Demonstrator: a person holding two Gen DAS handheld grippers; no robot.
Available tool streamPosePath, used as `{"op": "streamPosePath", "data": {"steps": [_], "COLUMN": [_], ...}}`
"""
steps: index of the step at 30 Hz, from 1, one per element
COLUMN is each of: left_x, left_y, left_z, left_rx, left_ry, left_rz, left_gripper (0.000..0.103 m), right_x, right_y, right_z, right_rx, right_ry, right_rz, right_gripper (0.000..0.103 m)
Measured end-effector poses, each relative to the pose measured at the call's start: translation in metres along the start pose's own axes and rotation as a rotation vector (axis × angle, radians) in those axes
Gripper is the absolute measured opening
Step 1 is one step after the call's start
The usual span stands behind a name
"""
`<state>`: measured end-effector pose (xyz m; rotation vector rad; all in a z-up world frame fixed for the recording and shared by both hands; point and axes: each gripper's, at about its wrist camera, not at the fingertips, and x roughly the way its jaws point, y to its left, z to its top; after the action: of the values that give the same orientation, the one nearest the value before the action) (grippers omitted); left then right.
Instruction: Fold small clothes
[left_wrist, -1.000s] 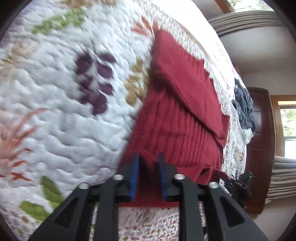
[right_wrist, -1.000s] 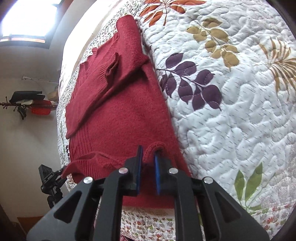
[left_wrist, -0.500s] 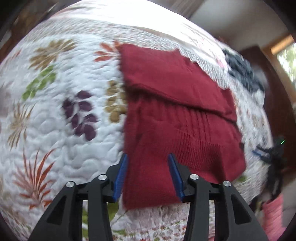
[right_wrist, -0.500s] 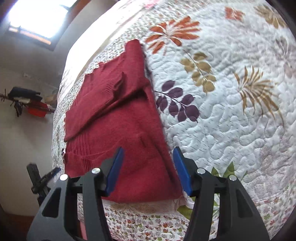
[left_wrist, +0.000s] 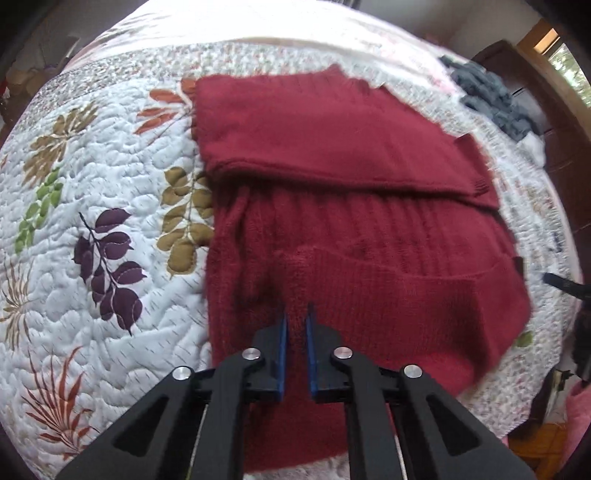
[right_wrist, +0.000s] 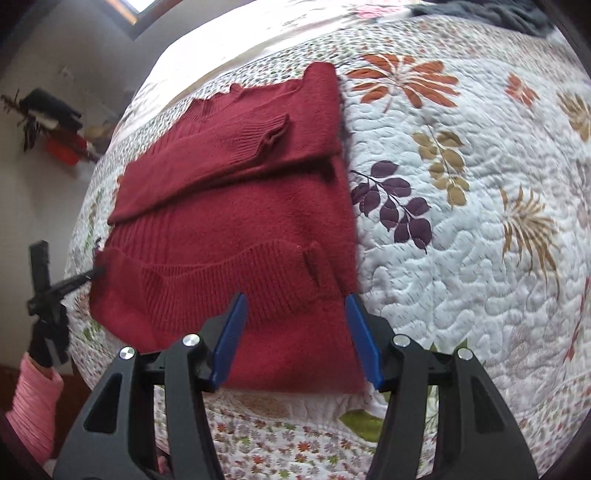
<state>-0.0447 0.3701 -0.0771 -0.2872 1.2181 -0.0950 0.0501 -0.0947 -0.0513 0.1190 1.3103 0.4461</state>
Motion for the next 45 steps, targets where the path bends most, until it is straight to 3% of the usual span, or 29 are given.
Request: {"op": "streamPosePath", "data": {"steps": [4, 10, 15, 18, 21, 23, 25, 33, 38, 45], "left_x": [-0.021, -0.001, 0.015, 0.021, 0.023, 0.023, 0.020, -0.026, -0.059, -0.102], "left_y": [-0.003, 0.005, 0.001, -0.002, 0.000, 0.000, -0.004, -0.017, -0.024, -0.025], "left_z": [-0.013, -0.014, -0.005, -0.003, -0.004, -0.005, -0.007, -0.025, -0.039, -0.012], "left_rx": [0.018, 0.007, 0.019, 0.029, 0.019, 0.021, 0.040, 0.051, 0.056, 0.006], "left_ry": [-0.050, 0.018, 0.041, 0.048, 0.049, 0.046, 0.042, -0.084, -0.176, -0.327], "left_rz": [-0.055, -0.023, 0.001, 0.022, 0.025, 0.048, 0.070, 0.044, 0.075, 0.049], "left_gripper": [0.008, 0.011, 0.026, 0.030, 0.026, 0.008, 0.007, 0.006, 0.006, 0.006], "right_x": [0.007, 0.023, 0.042, 0.056, 0.071, 0.080, 0.077, 0.021, -0.017, -0.058], "right_y": [0.003, 0.003, 0.011, 0.011, 0.010, 0.012, 0.015, 0.010, 0.013, 0.035], "right_z": [0.002, 0.009, 0.016, 0.020, 0.021, 0.018, 0.016, 0.002, -0.011, 0.027], "right_rx": [-0.059, -0.103, -0.153, -0.157, -0.150, -0.174, -0.188, -0.139, -0.123, -0.134], "right_ry": [0.008, 0.025, 0.062, 0.087, 0.128, 0.153, 0.143, 0.029, -0.049, -0.166], "right_rz": [-0.015, -0.029, -0.050, -0.070, -0.067, -0.096, -0.093, -0.013, 0.025, 0.054], "right_gripper": [0.059, 0.064, 0.063, 0.063, 0.048, 0.018, 0.006, 0.005, 0.005, 0.005]}}
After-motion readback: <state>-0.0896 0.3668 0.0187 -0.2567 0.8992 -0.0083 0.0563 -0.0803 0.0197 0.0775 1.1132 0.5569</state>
